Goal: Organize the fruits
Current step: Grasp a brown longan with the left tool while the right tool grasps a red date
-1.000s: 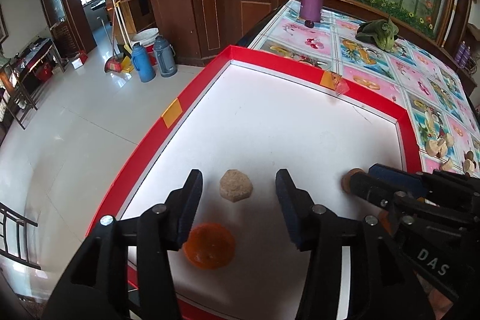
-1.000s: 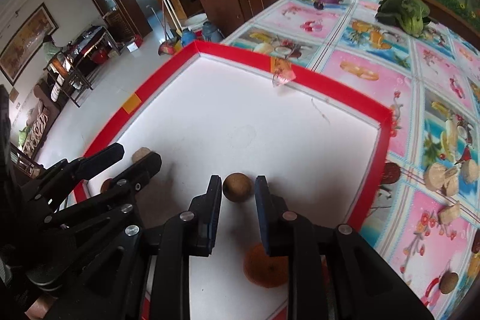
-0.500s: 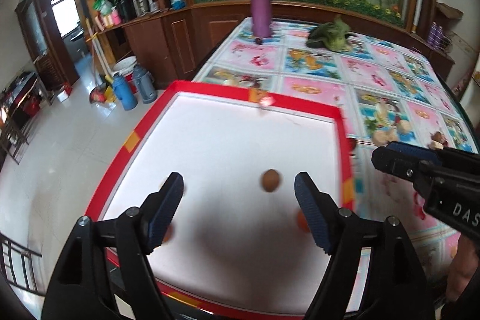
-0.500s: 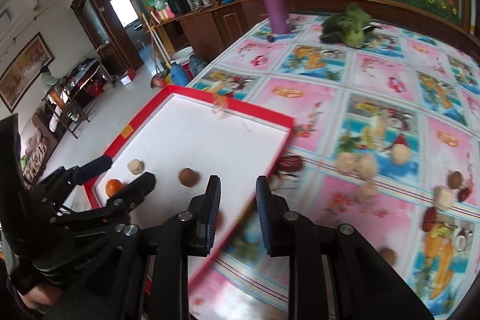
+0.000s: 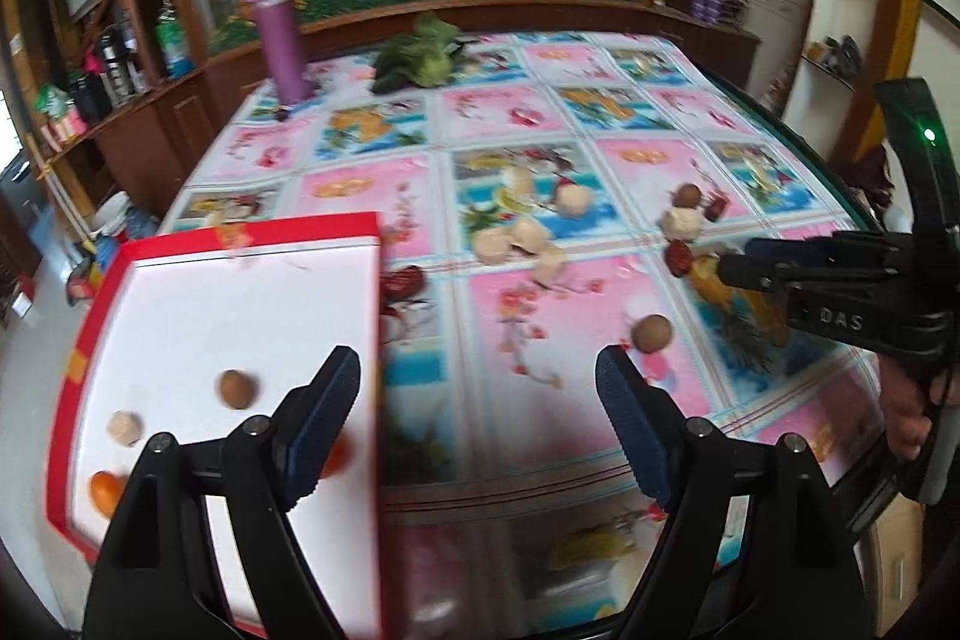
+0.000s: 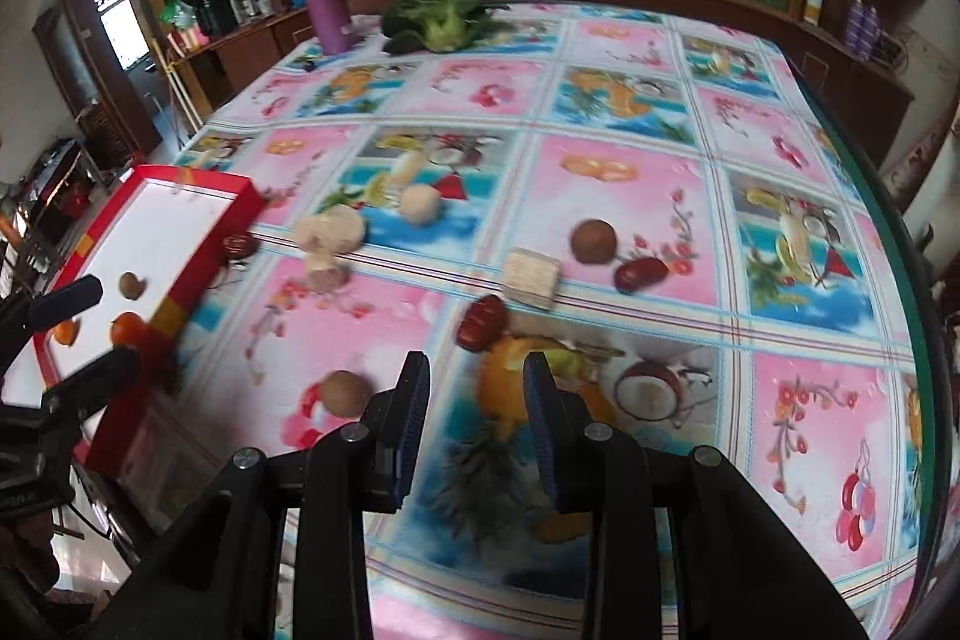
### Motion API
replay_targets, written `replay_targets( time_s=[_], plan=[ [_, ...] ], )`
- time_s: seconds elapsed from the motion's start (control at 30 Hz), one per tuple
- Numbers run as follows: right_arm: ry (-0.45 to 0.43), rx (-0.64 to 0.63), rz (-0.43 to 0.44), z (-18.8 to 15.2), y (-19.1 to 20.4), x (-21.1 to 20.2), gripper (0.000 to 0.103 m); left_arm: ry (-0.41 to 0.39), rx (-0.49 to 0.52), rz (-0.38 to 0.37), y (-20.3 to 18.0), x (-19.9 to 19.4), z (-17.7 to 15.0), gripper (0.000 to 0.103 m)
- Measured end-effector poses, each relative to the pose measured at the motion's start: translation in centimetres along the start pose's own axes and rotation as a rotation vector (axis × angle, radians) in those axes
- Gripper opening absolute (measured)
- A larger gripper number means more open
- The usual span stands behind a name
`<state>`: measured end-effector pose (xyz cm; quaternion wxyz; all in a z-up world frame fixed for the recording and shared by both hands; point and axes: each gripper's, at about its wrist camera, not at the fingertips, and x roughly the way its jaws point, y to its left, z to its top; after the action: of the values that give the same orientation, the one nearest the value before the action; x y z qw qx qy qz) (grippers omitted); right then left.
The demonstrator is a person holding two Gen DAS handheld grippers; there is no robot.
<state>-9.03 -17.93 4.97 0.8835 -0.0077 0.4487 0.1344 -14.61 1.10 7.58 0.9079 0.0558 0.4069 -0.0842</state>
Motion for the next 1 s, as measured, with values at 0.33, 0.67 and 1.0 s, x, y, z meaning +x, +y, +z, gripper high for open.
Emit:
replay_targets(
  time_s=[0.33, 0.67, 1.0],
  plan=[
    [0.068, 0.029, 0.017, 0.9, -0.5, 4.0, 0.032, 0.060, 0.065, -0.083, -2.9, 2.5, 0.5, 0.081],
    [0.058, -0.004, 0.000, 1.0, -0.6, 4.3, 0.022, 0.096, 0.095, -0.111, -4.5, 3.9, 0.8, 0.081],
    [0.026, 0.078, 0.020, -0.4, -4.4, 1.2, 0.022, 0.157, 0.118, -0.136, -7.1, 6.9, 1.3, 0.060]
  ],
)
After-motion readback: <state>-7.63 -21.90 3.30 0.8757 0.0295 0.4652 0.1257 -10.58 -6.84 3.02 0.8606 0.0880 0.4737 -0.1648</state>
